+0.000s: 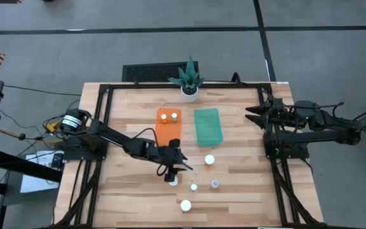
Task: Pick and place medicine bottles into bin by pill shape (circle, oval)
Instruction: Put the top blue pill bottle into the orange bin
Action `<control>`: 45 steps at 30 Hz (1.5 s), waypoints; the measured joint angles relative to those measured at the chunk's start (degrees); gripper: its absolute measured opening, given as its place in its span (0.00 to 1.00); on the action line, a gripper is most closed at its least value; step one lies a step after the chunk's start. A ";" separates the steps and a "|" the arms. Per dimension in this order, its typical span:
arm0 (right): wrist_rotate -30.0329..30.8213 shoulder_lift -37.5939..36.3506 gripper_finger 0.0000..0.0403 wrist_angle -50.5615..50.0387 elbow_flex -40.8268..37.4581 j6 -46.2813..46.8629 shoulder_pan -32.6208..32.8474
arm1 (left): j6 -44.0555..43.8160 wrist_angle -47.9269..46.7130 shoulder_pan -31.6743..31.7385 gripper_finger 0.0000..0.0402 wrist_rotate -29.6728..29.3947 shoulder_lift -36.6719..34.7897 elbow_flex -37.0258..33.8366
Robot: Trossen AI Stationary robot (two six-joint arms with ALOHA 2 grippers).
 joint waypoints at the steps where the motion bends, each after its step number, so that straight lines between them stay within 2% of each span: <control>1: 0.00 -0.02 0.43 0.12 0.00 0.02 -0.02 | 0.02 1.18 -0.06 0.53 -0.65 0.54 0.07; 7: 0.00 0.00 0.43 -0.02 0.00 0.09 -0.01 | 0.88 0.86 0.13 0.53 -9.09 0.87 0.13; 12: 0.00 -0.02 0.43 -0.02 0.00 0.56 -0.02 | -1.41 1.19 1.19 0.53 -5.64 1.19 0.13; 25: 0.00 -0.02 0.43 -0.26 0.00 0.38 0.00 | -2.89 -1.69 1.17 0.52 -5.79 3.03 0.17; 39: 0.00 -0.02 0.43 -0.28 0.00 0.38 0.00 | -2.29 -1.52 1.19 0.33 -4.52 3.03 0.17; 45: 0.00 -0.02 0.43 -0.28 -0.01 0.39 -0.02 | -2.70 -0.29 1.19 0.29 -4.52 3.05 0.17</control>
